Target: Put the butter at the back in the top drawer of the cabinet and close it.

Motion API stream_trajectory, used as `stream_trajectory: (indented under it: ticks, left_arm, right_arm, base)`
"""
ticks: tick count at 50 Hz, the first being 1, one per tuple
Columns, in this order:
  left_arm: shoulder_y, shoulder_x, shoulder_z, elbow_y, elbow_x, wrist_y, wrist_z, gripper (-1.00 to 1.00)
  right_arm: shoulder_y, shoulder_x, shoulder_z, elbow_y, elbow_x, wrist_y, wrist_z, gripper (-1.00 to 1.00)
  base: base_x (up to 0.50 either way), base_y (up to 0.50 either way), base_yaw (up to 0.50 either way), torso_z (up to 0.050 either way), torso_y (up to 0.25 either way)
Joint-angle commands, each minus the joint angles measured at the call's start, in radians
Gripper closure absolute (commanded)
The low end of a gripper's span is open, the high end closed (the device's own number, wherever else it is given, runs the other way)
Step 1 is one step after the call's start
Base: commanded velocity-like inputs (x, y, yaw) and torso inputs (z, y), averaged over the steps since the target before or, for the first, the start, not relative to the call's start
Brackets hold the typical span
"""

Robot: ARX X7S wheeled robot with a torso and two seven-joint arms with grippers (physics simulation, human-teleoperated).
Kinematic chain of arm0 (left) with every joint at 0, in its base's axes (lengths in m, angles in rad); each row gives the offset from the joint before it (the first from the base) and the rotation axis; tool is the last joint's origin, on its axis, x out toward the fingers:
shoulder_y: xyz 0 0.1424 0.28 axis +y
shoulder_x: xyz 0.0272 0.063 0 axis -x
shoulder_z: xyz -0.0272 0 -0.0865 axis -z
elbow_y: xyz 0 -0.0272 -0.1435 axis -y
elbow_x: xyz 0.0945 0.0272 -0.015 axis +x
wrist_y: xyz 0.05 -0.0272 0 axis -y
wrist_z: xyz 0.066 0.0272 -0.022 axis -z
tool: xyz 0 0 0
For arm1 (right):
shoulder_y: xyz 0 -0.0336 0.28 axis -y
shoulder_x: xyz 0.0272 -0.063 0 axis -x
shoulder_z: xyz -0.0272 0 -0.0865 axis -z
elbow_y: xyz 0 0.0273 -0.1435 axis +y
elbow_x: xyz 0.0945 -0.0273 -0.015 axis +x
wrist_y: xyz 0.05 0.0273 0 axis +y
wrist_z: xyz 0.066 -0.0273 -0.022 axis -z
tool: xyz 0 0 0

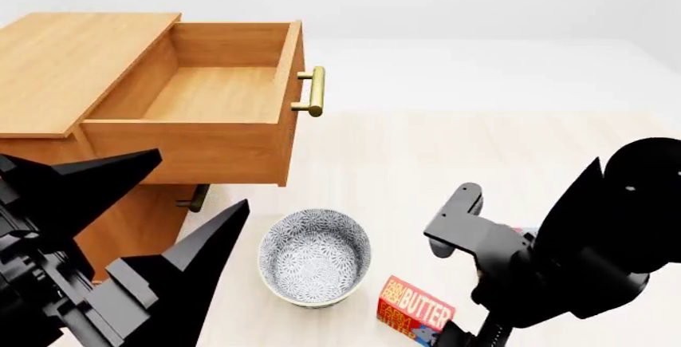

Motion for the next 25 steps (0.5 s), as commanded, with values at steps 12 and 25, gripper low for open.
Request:
stream_trajectory:
  ticks: [12,25]
  left_arm:
    - [0.023,-0.013,-0.027,0.002,0.000,-0.005,0.024,-1.00]
    - [0.045,-0.017,-0.049,0.002,0.002,-0.012,0.036,-1.00]
  right_arm:
    - [0.033,-0.134,-0.162,0.102,-0.206,-0.040,-0.185,-1.00]
    - [0.018,-0.197,-0.240,0.167,-0.320,-0.071,-0.242,-1.00]
  base:
    - [0.00,0.00,0.00,0.000,0.000]
    - [0.00,0.00,0.00,0.000,0.000]
